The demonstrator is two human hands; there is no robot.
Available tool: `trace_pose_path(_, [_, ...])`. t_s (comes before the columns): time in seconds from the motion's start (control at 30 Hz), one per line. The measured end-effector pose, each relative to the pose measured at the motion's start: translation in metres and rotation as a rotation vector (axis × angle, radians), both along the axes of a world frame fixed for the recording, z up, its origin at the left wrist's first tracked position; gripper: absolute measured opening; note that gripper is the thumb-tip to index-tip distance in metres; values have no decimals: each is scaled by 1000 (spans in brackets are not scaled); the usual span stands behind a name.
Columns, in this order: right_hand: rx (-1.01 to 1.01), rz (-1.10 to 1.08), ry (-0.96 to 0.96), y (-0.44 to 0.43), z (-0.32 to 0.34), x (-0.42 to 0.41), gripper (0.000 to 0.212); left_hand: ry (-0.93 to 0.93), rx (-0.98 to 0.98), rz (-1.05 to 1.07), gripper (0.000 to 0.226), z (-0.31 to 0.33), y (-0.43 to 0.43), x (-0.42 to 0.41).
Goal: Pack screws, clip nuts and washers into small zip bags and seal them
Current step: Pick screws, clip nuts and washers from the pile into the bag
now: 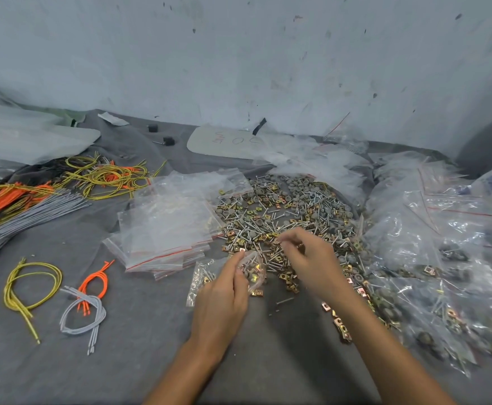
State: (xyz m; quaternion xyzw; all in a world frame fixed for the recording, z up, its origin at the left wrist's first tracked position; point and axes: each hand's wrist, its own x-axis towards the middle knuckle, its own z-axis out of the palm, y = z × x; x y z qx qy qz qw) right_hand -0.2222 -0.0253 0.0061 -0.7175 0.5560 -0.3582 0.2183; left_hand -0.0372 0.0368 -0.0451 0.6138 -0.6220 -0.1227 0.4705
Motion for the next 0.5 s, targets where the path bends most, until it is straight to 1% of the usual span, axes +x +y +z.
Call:
trace_pose_path(0.07, [30, -103, 158, -27, 3, -5, 8, 10, 10, 3, 42, 0, 0, 0])
trace_pose_path(0.1, [49, -137, 234, -40, 4, -6, 8, 15, 20, 0, 41, 1, 0, 0])
trace_pose_path(0.27, [74, -237, 618, -83, -4, 2, 29, 25, 56, -14, 41, 4, 2, 1])
trace_pose_path(0.3, [80, -255, 651, -86, -7, 2, 29, 27, 63, -15, 41, 5, 3, 1])
trace_pose_path(0.37, [99, -266, 656, -90, -10, 2, 25, 31, 73, -15, 40, 7, 4, 1])
trace_pose_path(0.5, [158, -218, 552, -83, -2, -2, 24, 46, 83, -11, 39, 9, 4, 0])
